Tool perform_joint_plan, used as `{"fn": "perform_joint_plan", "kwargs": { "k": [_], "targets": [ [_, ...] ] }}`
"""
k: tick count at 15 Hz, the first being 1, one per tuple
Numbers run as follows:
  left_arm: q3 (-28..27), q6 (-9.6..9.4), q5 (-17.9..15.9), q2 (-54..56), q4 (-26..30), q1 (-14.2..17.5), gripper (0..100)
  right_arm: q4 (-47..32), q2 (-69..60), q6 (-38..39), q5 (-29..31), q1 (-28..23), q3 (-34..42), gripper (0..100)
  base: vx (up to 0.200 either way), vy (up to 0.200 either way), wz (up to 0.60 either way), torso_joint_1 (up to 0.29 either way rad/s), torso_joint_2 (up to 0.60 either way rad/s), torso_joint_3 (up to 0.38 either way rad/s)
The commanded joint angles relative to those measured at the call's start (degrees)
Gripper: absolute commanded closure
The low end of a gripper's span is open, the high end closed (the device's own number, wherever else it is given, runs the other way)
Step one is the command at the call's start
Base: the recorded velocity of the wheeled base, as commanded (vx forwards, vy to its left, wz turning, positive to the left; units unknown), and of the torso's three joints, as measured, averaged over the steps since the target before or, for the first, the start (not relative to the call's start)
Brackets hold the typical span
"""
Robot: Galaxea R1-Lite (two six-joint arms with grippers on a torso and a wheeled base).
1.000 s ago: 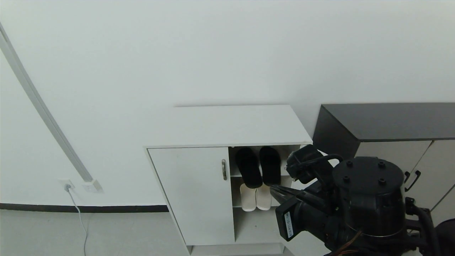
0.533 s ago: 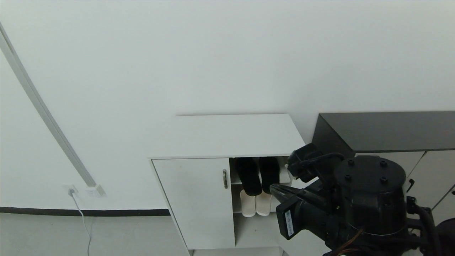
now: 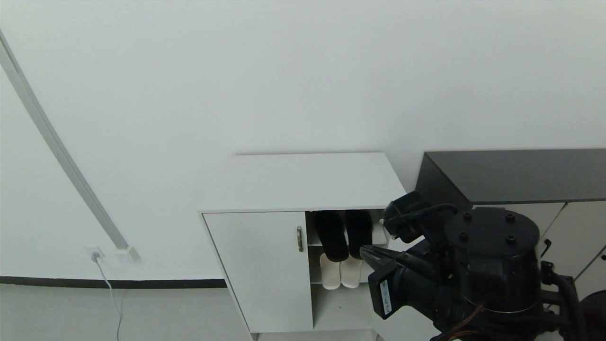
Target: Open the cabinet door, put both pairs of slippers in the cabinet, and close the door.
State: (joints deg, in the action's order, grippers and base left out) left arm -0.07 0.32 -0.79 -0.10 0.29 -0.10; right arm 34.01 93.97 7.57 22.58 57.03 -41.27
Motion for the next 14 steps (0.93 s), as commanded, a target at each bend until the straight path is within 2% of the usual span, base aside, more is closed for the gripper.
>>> {"fn": "perform_joint_plan", "kwargs": {
  "k": [1, 7, 14],
  "targets": [
    [0.1, 0.03, 0.0, 0.0, 0.1, 0.0, 100, 0.0, -0.1, 0.0, 0.0, 0.0, 0.0, 100, 0.0, 0.0, -0.6, 0.007, 0.0, 0.002],
    [0.1, 0.03, 0.0, 0.0, 0.0, 0.0, 100, 0.1, 0.0, 0.0, 0.0, -0.3, 0.0, 100, 0.0, 0.0, -0.6, 0.007, 0.0, 0.002],
    [0.0, 0.12, 0.0, 0.0, 0.0, 0.0, 100, 0.5, 0.2, -0.1, 0.1, -1.4, 0.0, 100, 0.0, 0.0, 0.0, 0.0, 0.0, 0.0]
  ]
}}
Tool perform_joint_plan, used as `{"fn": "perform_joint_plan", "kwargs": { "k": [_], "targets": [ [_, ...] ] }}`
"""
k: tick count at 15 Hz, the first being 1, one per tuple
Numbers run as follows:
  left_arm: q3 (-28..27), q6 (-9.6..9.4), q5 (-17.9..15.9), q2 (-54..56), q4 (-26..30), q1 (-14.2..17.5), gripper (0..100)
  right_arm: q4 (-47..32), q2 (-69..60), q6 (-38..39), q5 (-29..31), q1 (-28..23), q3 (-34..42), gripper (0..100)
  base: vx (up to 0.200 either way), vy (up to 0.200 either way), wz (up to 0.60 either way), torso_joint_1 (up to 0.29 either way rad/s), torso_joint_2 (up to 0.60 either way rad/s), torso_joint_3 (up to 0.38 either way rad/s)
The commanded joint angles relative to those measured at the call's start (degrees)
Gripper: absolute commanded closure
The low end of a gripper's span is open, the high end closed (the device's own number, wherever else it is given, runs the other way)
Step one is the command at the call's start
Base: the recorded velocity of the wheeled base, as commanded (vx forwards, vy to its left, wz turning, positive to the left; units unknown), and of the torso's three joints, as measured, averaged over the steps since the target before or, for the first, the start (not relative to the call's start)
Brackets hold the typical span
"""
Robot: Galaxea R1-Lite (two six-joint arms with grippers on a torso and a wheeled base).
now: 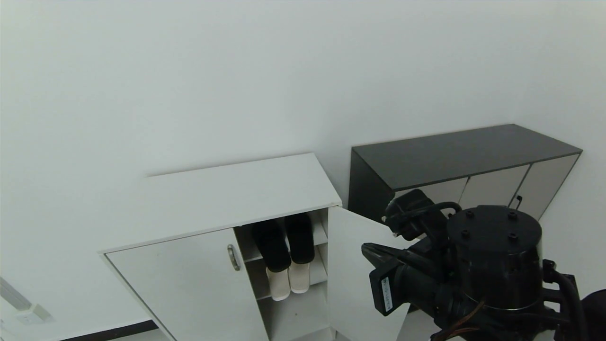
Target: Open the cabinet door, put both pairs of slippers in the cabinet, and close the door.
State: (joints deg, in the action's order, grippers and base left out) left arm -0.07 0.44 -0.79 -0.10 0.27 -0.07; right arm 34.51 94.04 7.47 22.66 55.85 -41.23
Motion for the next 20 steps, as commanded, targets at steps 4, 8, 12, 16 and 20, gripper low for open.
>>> {"fn": "perform_joint_plan", "kwargs": {
  "k": [4, 8, 12, 16, 20],
  "targets": [
    [0.0, 0.18, 0.1, 0.0, 0.0, 0.0, 100, 0.0, 0.2, 0.0, 0.2, -1.4, -0.1, 100, -0.2, 0.0, 0.0, 0.005, 0.01, 0.0],
    [0.1, 0.26, 0.2, 0.0, 0.0, 0.0, 100, -0.1, 1.3, 0.0, -1.3, -8.8, -3.3, 100, 0.0, 0.0, 0.0, 0.0, 0.0, 0.0],
    [0.1, 0.26, 0.2, 0.0, 0.0, 0.0, 100, -3.1, 10.8, -0.2, -3.1, -22.8, -14.7, 100, 0.0, 0.0, 0.0, 0.0, 0.0, 0.0],
    [0.0, 0.26, 0.2, 0.0, 0.0, 0.0, 100, -5.0, 19.0, 0.3, -6.4, -29.6, -22.1, 100, 0.0, 0.0, 0.0, 0.0, 0.0, 0.0],
    [0.1, 0.26, 0.2, 0.0, 0.0, 0.0, 100, -4.8, 24.9, 0.4, -7.6, -31.7, -25.7, 100, 0.0, 0.0, 0.0, 0.0, 0.0, 0.0]
  ]
}}
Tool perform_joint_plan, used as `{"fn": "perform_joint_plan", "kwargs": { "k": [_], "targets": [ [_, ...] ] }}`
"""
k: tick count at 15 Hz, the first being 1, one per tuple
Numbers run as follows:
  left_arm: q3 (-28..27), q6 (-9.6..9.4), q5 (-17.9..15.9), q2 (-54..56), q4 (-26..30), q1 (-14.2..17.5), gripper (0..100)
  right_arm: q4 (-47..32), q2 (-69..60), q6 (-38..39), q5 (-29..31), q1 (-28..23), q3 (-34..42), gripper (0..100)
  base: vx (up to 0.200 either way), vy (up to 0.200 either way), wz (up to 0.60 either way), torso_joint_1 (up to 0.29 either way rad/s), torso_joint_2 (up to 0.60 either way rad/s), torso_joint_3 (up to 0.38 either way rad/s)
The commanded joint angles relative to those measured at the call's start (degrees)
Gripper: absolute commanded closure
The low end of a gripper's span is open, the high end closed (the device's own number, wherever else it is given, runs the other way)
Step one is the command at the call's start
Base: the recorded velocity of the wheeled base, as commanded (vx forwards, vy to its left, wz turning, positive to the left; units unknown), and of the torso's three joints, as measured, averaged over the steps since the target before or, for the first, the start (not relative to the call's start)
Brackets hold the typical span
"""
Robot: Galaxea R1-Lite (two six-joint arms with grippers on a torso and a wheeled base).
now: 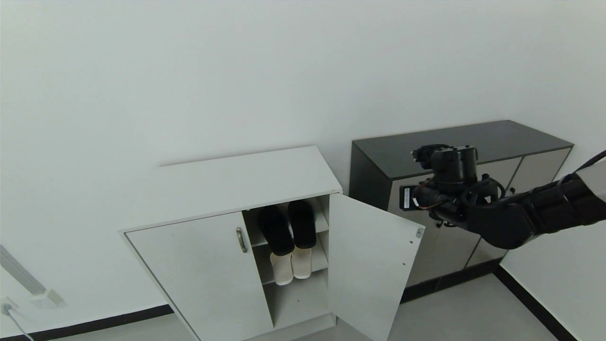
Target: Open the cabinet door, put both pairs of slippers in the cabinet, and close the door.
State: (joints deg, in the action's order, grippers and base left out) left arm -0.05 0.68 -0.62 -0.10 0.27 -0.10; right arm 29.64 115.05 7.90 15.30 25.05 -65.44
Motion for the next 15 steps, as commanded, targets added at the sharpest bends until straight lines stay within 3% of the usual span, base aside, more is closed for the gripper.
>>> {"fn": "perform_joint_plan", "kwargs": {
  "k": [1, 15],
  "targets": [
    [0.0, 0.02, 0.0, 0.0, 0.0, 0.0, 100, 0.1, 5.1, 0.2, -0.4, -1.3, -2.4, 100, 0.0, 0.0, 0.0, 0.0, 0.0, 0.0],
    [0.0, 0.02, 0.0, 0.0, 0.0, 0.0, 100, 0.2, 13.8, 3.4, -1.5, -3.1, -7.0, 100, 0.0, 0.0, 0.0, 0.0, 0.0, 0.0]
  ]
}}
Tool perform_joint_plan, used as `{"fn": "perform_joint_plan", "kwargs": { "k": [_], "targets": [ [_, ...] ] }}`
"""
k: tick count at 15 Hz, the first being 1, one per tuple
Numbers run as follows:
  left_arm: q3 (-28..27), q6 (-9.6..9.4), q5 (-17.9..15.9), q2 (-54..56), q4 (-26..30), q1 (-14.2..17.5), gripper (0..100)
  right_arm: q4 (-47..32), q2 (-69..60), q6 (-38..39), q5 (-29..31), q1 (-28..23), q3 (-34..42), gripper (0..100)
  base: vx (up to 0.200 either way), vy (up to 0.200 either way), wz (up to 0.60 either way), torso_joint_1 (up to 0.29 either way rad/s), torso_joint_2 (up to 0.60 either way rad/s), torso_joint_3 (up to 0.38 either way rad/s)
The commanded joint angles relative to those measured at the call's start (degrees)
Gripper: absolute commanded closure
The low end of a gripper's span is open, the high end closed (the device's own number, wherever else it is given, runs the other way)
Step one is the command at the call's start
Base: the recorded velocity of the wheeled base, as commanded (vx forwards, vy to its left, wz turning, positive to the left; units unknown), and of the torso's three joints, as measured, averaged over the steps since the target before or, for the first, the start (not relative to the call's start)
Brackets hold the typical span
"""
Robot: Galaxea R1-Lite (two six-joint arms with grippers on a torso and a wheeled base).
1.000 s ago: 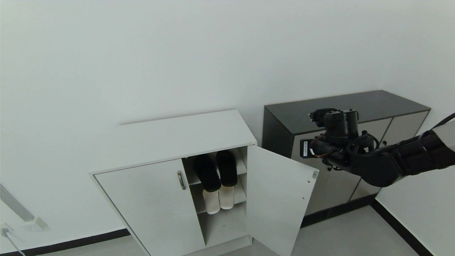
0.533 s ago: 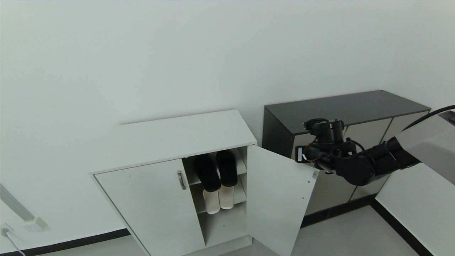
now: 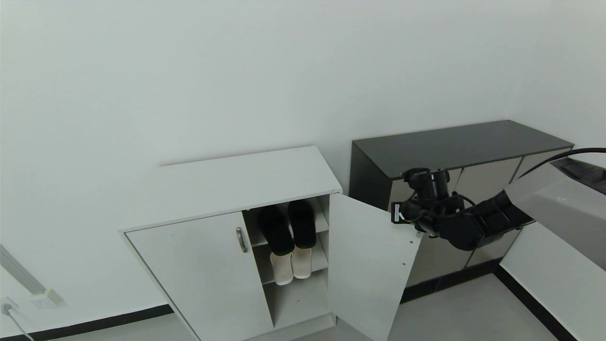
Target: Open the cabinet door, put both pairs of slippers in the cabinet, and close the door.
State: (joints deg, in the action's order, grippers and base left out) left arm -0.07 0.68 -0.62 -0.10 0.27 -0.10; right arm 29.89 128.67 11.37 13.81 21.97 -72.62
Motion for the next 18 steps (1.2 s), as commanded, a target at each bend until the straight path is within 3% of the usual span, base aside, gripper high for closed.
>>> {"fn": "perform_joint_plan", "kwargs": {
  "k": [1, 7, 13, 18],
  "targets": [
    [0.0, 0.02, 0.0, 0.0, 0.0, 0.0, 100, 0.0, 0.1, 0.0, 0.0, 0.0, 0.5, 100, 0.0, 0.0, 0.0, 0.0, 0.0, 0.0],
    [0.0, 0.02, 0.0, 0.0, 0.1, 0.0, 100, 0.5, -4.2, 0.1, 0.1, 4.2, 7.7, 100, 0.0, 0.0, 0.0, 0.0, 0.0, 0.0],
    [0.0, 0.11, 0.0, 0.0, 0.0, 0.0, 100, 6.8, -7.1, 0.0, 1.0, 15.1, 16.2, 100, 0.0, 0.0, 0.0, 0.0, 0.0, 0.0],
    [0.0, 0.11, 0.0, 0.0, 0.0, 0.0, 100, 15.7, -9.7, -1.4, -1.1, 16.1, 21.0, 100, 0.0, 0.0, 0.0, 0.0, 0.0, 0.0]
  ]
}}
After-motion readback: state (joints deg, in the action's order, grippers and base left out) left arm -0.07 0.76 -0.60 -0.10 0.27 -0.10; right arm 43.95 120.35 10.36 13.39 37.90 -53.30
